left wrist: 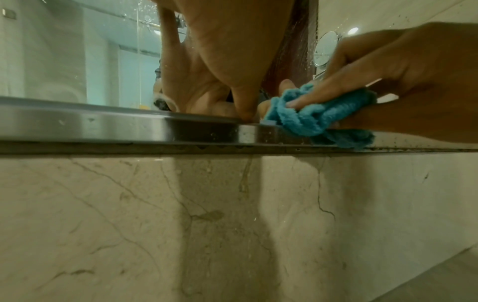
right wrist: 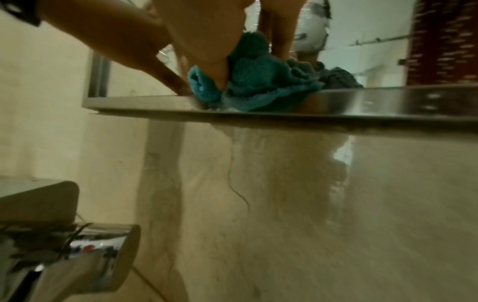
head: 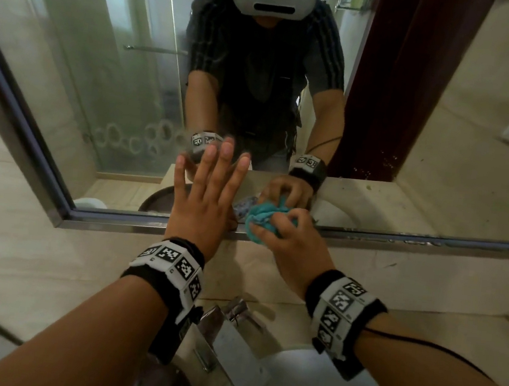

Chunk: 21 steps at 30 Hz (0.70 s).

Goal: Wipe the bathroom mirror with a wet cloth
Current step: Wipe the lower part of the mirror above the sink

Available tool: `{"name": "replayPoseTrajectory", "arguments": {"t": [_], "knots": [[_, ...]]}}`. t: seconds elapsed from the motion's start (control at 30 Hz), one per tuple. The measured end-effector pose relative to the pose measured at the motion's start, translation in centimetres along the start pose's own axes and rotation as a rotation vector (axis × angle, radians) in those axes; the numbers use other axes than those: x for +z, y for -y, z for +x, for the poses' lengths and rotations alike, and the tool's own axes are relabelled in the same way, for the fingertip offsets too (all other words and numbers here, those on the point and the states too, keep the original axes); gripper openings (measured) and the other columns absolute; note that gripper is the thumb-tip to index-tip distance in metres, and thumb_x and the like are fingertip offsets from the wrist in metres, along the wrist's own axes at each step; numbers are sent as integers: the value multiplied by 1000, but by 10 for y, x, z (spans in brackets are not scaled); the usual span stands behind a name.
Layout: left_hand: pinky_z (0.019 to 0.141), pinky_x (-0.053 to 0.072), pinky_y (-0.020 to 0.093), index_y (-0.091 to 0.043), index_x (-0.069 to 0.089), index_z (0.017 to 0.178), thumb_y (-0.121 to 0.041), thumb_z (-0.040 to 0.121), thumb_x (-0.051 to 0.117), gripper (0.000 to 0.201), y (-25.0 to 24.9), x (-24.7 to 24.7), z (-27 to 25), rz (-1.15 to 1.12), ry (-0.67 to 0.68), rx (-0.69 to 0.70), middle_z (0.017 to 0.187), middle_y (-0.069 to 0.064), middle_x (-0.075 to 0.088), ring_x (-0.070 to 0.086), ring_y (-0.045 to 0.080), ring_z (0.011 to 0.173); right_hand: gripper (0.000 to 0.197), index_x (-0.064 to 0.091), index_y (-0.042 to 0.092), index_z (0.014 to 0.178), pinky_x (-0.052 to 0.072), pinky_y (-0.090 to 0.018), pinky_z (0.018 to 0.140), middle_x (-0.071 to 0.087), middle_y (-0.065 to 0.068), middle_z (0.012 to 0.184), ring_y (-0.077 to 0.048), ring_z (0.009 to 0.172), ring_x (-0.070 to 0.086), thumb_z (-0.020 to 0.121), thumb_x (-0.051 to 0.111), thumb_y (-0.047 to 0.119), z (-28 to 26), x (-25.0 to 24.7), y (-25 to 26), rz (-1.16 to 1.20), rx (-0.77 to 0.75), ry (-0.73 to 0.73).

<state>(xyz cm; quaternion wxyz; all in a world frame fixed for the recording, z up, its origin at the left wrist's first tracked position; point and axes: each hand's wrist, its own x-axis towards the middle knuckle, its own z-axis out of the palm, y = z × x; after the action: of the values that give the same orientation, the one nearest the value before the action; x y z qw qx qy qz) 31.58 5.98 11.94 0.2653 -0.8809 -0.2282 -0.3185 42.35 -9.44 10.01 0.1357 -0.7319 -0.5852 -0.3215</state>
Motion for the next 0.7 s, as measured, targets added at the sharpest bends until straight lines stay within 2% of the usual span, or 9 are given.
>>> {"name": "replayPoseTrajectory", "arguments": {"t": [0.13,0.2,0.3,0.37,0.43,0.5,0.57,0.63,0.7], "knots": [[113,4,59,-16,-10,150,-37,88,57,94,-5,-4,0,-24,-19,-33,153,10,-27,-18,28,143,36,71,20,104,55,-41,70,65,-6,105,-30,95,45,70,73,32,-7,-8,-8,5,-111,-22],[112,4,59,-16,-8,150,-42,83,59,99,-9,-13,0,-55,28,-60,153,10,-26,-18,28,143,41,70,20,106,56,-44,69,65,-8,105,-32,95,48,66,79,21,-19,-6,-27,51,-49,-19],[111,4,60,-16,1,150,-44,79,61,98,-19,-32,-1,-88,31,-97,157,11,-11,-12,25,144,48,73,16,96,56,-42,58,66,-11,100,-31,91,44,52,87,3,-31,-11,-56,75,9,-31],[112,2,60,-17,1,151,-44,81,56,93,-23,-43,6,-53,-5,-40,156,11,-19,-14,25,144,44,73,12,94,57,-41,59,66,-13,100,-34,89,52,54,87,2,-21,-31,-66,61,-46,-28],[112,-1,58,-18,-2,151,-50,80,52,94,-25,-52,23,-27,-25,-15,153,11,-27,-15,27,144,34,71,9,99,57,-45,67,64,-16,105,-37,92,55,66,80,7,7,-56,-69,42,-57,-110],[112,-4,57,-19,-6,150,-58,74,53,103,-26,-56,39,-46,-21,-62,155,11,-18,-8,28,144,31,70,11,105,53,-45,76,62,-16,110,-34,102,45,74,68,12,42,-79,-71,67,5,-255],[111,-6,58,-20,-13,149,-64,67,64,121,-29,-52,49,-52,7,-122,155,11,-11,-10,29,144,31,67,21,111,47,-39,85,58,-11,116,-29,105,40,82,56,17,61,-83,-73,18,58,-367],[110,-7,60,-20,-21,147,-65,63,71,132,-32,-46,49,-41,29,-154,154,11,-14,-22,28,142,27,62,37,109,46,-37,91,53,-4,119,-26,108,46,88,55,21,48,-63,-73,35,45,-307],[110,-5,62,-19,-24,146,-68,62,70,135,-32,-42,49,-42,34,-159,153,11,-19,-29,27,139,32,66,29,104,53,-41,79,57,-8,113,-31,97,56,77,74,14,16,-42,-69,14,-75,-159]]}}
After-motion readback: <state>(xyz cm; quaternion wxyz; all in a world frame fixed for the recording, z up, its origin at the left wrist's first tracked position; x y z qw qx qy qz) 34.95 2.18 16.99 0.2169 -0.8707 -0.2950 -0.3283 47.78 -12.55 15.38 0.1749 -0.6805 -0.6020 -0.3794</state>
